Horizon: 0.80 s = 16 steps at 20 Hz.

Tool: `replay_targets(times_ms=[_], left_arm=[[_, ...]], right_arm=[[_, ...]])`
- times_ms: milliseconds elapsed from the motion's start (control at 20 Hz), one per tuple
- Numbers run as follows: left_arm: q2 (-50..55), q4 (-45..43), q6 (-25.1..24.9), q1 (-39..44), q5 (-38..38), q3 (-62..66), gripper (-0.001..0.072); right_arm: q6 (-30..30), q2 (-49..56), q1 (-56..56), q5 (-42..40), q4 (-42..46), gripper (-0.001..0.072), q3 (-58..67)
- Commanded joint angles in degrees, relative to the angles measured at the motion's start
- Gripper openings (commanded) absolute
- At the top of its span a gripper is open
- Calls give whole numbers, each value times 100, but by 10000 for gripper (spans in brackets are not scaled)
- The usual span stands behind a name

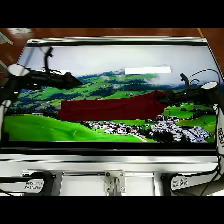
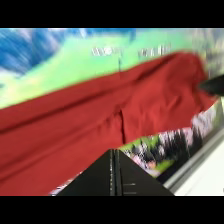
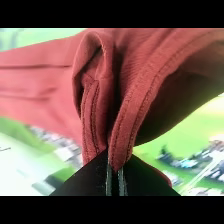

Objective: Fold the shirts.

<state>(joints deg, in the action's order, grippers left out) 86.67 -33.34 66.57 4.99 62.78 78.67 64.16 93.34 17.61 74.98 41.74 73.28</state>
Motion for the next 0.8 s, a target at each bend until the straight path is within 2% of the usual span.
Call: replay_targets(times_ms=[0,150,400,750], left_arm=[[772,0,341,984,-560,-7,49],[1235,256,341,1674,-1064,-2,48],[1631,811,343,2448,-1285,0,48],[2371,2216,402,3493,-1987,96,48]], right_arm=[[354,-688,2,514,125,63,7],[682,-1285,2,844,387,63,7],[1056,-2122,9,1126,686,63,7],[1215,-2820,9,1453,651,63,7]])
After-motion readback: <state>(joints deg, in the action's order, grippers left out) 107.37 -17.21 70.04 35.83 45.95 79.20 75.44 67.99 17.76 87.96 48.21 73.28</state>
